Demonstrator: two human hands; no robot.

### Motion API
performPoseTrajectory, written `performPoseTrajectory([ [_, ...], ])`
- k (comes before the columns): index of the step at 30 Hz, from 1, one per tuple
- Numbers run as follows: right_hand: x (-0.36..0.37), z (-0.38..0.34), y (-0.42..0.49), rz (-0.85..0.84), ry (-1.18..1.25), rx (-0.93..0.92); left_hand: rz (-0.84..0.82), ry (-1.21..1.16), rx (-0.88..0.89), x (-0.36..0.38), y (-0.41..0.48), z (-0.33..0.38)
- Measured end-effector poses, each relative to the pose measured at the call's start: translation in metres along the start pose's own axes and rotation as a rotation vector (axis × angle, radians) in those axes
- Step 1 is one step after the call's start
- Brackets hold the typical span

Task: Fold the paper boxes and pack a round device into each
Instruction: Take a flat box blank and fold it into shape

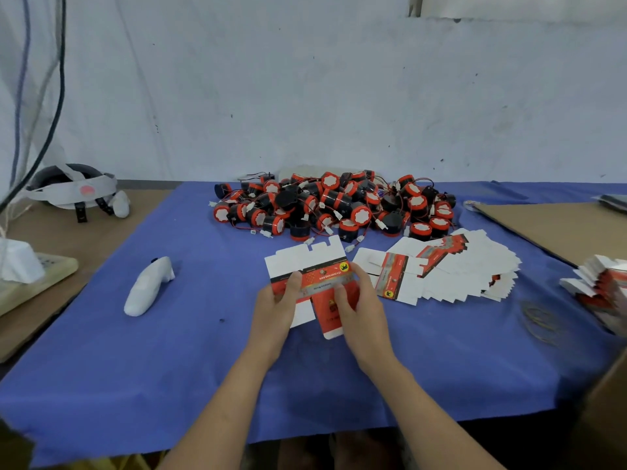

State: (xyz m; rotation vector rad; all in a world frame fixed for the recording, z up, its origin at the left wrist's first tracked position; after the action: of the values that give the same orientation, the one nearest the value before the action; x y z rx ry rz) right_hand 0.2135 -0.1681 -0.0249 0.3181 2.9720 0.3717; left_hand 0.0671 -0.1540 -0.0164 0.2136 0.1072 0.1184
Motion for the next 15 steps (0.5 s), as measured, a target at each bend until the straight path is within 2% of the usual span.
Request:
performPoseTrajectory([
  [4,-0.0011,0.0022,-0.0005,0.045,-0.117,-0.074,0.107,-0.007,-0.023,-0.0008,0.0007,-0.0012],
  [8,-0.0019,0.0049,0.0002,0.09,-0.326,-0.105,0.115,0.012,-0.057,-0.0004,0.0024,-0.0061],
  [12,0.004,0.007,-0.0015,-0.031,-0.5,-0.171,0.136,-0.058,-0.104,-0.0033,0.0051,-0.0065],
  [15,0.007,0.0091,-0.0006,-0.14,-0.468,-0.113,0.144,-0.103,-0.133,-0.0068,0.0056,-0.0052],
])
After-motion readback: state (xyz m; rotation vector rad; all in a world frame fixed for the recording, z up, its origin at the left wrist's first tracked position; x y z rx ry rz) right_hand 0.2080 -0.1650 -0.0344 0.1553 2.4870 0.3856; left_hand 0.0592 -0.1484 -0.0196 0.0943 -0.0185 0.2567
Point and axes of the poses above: each hand's wrist, its own y-axis towards the middle knuckle, its own x-axis out of the palm, z = x × y, the point moved 1 cm from there along y, towards the middle knuckle, and after that the axes turned 8 degrees about y, right-handed, at the moved point
